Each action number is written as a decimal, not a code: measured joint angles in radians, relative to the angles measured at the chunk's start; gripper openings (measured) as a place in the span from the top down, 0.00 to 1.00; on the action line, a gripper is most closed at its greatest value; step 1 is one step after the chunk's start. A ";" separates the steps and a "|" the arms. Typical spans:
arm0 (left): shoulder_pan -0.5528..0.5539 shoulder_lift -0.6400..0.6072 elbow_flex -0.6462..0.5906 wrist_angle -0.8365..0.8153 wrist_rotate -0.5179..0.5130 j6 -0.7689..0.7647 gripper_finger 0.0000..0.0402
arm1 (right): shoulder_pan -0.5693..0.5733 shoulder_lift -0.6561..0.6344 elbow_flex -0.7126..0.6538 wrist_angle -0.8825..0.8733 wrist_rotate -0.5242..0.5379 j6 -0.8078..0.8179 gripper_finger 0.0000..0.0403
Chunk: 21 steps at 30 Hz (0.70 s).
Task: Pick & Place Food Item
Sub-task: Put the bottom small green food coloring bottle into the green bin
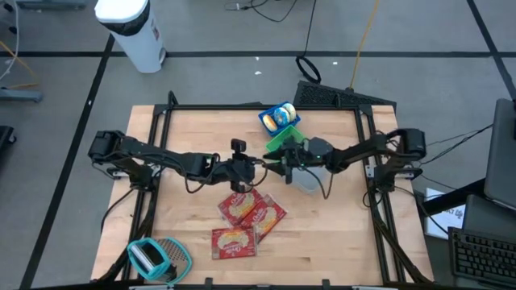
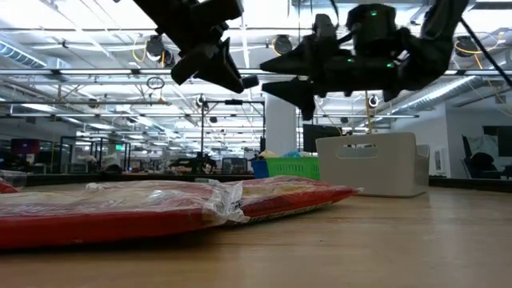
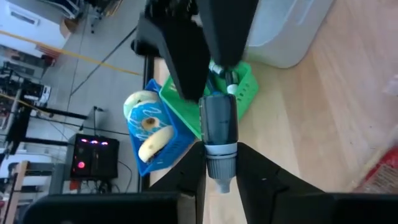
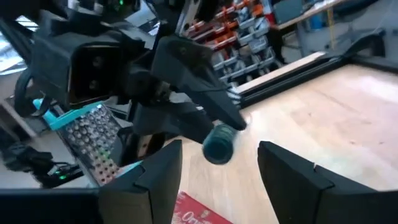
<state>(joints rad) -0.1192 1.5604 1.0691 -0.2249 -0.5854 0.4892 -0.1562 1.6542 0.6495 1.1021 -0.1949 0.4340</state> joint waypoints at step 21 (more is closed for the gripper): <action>0.001 0.000 0.001 -0.008 0.000 0.007 0.81 | -0.002 0.136 0.169 -0.068 -0.071 0.061 0.54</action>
<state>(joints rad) -0.1184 1.5604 1.0696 -0.2329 -0.5853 0.4960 -0.1577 1.7905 0.8185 1.0341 -0.2657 0.4950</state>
